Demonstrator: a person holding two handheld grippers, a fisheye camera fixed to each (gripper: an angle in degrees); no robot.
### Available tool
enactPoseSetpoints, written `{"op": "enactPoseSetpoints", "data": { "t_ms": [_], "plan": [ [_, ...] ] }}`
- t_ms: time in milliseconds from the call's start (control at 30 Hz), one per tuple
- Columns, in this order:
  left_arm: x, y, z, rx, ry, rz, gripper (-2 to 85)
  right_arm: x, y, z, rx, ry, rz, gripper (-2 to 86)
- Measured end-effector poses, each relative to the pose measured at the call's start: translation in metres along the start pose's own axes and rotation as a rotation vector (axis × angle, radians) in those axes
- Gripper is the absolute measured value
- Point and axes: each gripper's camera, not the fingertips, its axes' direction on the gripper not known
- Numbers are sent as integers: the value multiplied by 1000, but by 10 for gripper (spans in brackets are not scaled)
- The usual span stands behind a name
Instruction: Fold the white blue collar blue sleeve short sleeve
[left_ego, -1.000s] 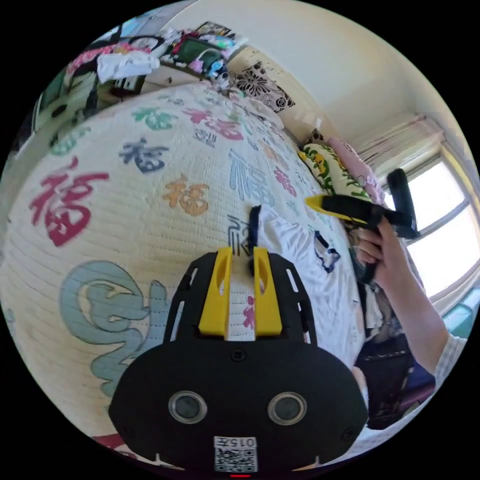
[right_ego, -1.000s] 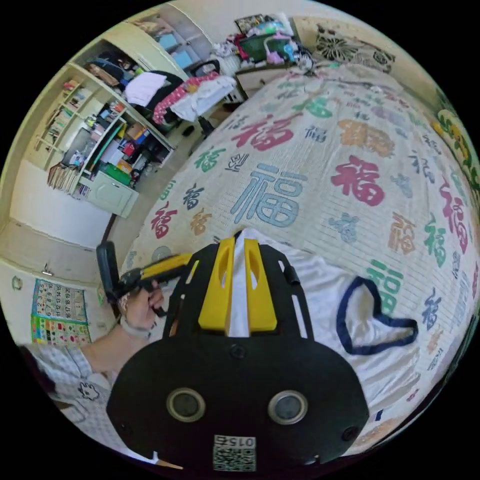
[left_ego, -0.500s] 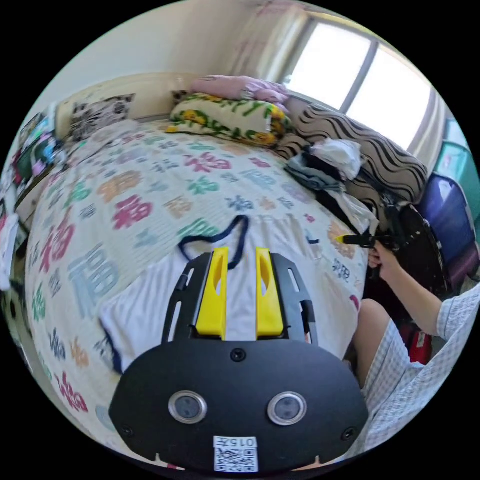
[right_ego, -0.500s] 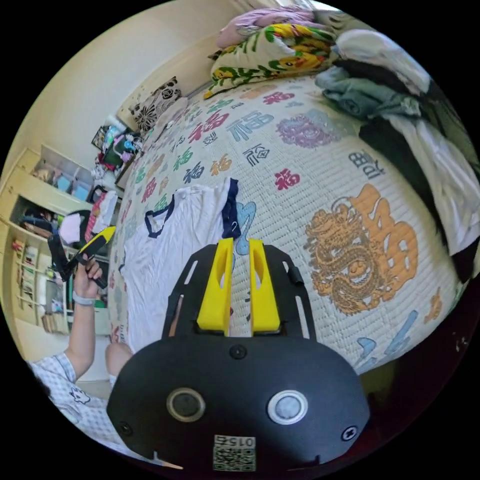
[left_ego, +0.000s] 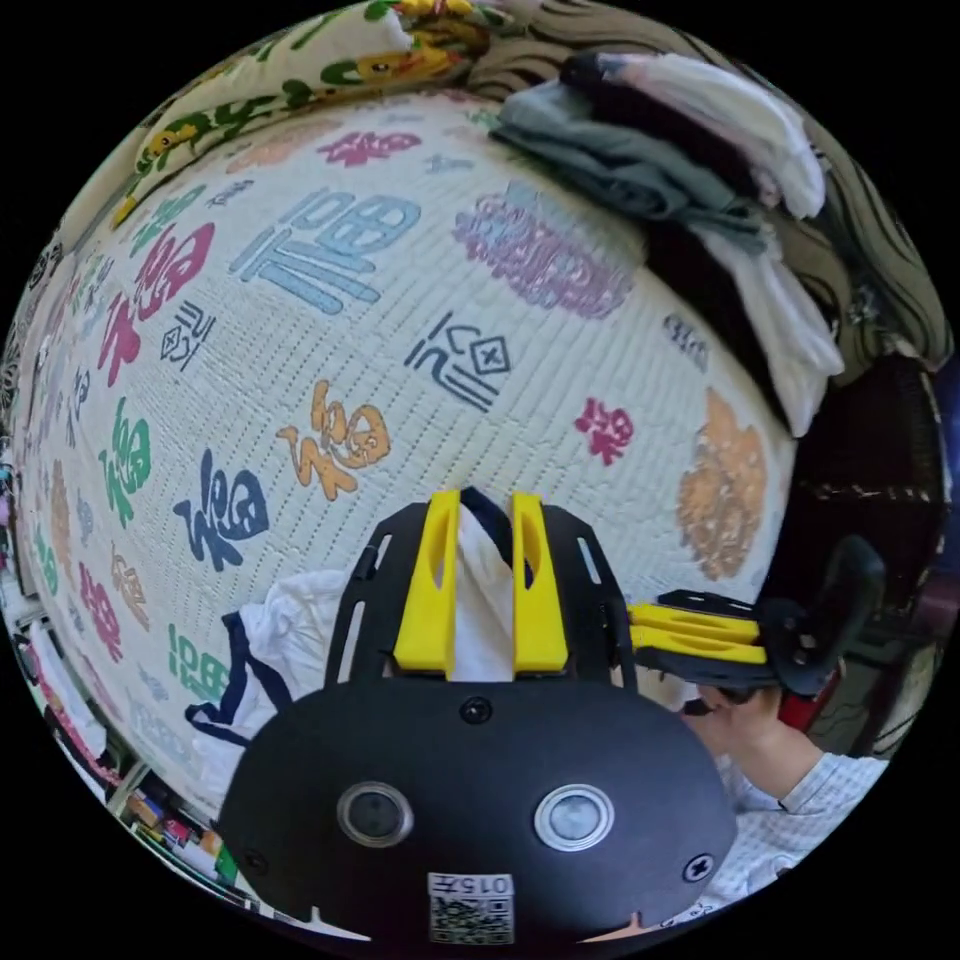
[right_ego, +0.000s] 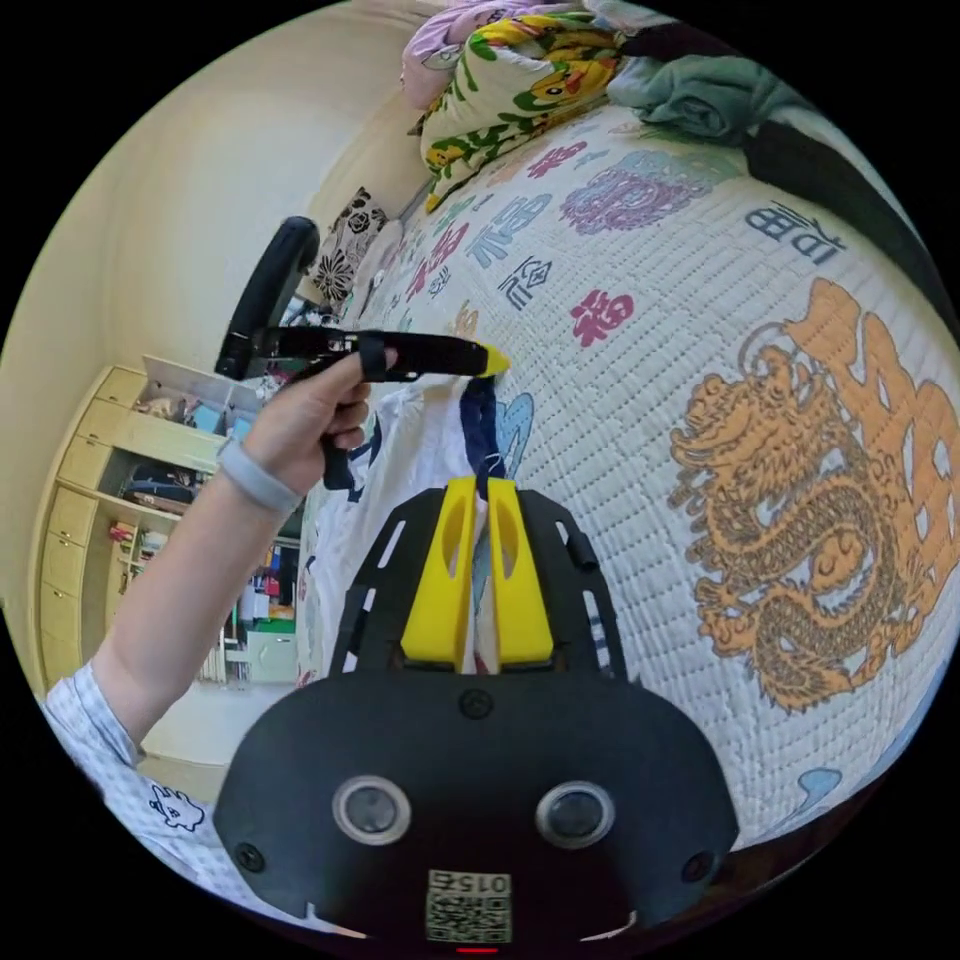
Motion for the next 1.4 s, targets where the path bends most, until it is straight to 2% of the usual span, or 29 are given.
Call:
{"op": "enactPoseSetpoints", "data": {
  "t_ms": [67,133,300,367,433,467,533,667,767,833,933,1033,1167,1267,1333,1400],
  "plan": [
    [5,0,-1,44,-29,12,17,18,7,-10,37,-27,22,12],
    [12,2,-7,153,61,69,6,30,12,-17,64,-38,31,13],
    [22,3,-1,221,201,99,11,62,21,-25,109,-33,86,20],
    [25,6,4,230,217,115,38,76,23,-23,100,-20,104,35],
    [27,15,7,217,201,112,109,85,24,-23,78,6,106,52],
    [26,19,5,213,210,102,111,90,26,-26,62,19,103,58],
    [20,59,-18,340,302,112,107,96,34,-34,50,18,88,59],
    [3,165,-66,508,361,97,117,95,68,-52,-17,-80,-2,57],
    [-18,284,-96,579,277,-43,123,77,99,-57,-101,-1,-88,49],
    [-27,385,-108,612,179,-211,119,61,118,-60,-105,105,-135,38],
    [-25,487,-102,571,80,-422,114,35,145,-50,-111,285,-238,19],
    [-24,551,-86,565,68,-595,121,24,153,-19,-142,428,-279,1],
    [-36,583,-57,516,100,-766,128,36,138,34,-273,476,-204,4],
    [-48,590,-26,375,103,-860,121,50,129,62,-342,523,-139,12],
    [-55,594,-5,282,151,-889,98,52,125,68,-347,526,-138,10],
    [-54,600,-3,289,92,-906,69,51,120,73,-376,540,-158,3]
  ]
}}
